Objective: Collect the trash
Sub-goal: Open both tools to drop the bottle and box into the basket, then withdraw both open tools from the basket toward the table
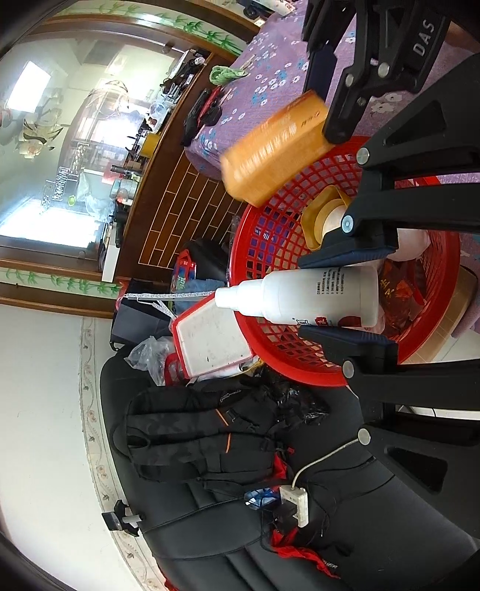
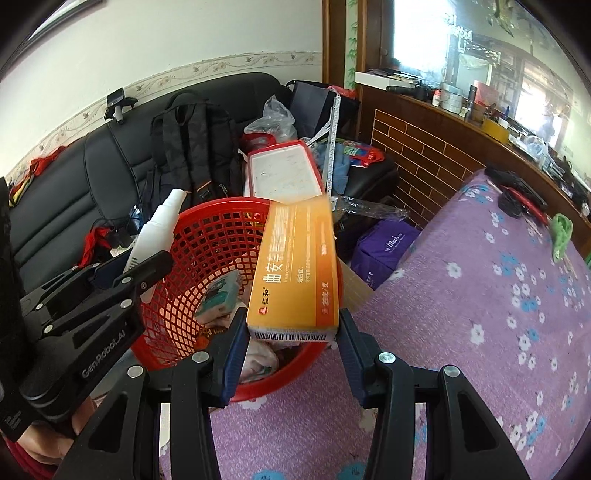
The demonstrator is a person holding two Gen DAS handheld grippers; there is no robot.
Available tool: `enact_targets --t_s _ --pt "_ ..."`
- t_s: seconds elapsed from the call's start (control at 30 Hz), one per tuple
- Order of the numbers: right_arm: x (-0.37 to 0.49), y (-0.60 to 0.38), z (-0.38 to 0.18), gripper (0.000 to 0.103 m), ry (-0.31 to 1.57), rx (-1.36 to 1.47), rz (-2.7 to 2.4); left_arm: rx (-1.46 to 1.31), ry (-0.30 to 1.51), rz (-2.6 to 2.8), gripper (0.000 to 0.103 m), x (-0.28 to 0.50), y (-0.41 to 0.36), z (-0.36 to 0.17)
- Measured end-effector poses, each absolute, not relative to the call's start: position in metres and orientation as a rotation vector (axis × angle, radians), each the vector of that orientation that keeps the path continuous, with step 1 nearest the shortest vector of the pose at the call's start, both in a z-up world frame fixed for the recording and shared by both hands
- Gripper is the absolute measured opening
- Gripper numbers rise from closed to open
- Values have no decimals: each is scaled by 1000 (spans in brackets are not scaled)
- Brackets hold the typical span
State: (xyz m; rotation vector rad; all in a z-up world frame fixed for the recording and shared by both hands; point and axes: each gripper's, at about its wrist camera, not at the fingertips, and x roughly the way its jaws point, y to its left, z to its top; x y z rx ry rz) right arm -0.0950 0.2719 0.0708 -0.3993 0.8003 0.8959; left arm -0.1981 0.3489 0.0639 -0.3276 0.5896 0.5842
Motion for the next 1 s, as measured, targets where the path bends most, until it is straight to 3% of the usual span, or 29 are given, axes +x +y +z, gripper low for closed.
enact_targets --t_s 0.1,0.27,0.4,0.87,1.0 --pt "-97 278 68 51 784 -438 900 -323 594 579 29 -196 348 63" --pt "-96 270 72 53 767 -423 884 -313 574 583 59 -199 347 64" --pt "-94 257 79 61 760 -388 865 -318 563 573 60 -199 346 67" --pt "-96 220 87 88 719 -360 778 -244 527 642 91 -207 320 78" --pt "-102 213 86 93 715 -359 767 -243 522 663 93 -212 317 79"
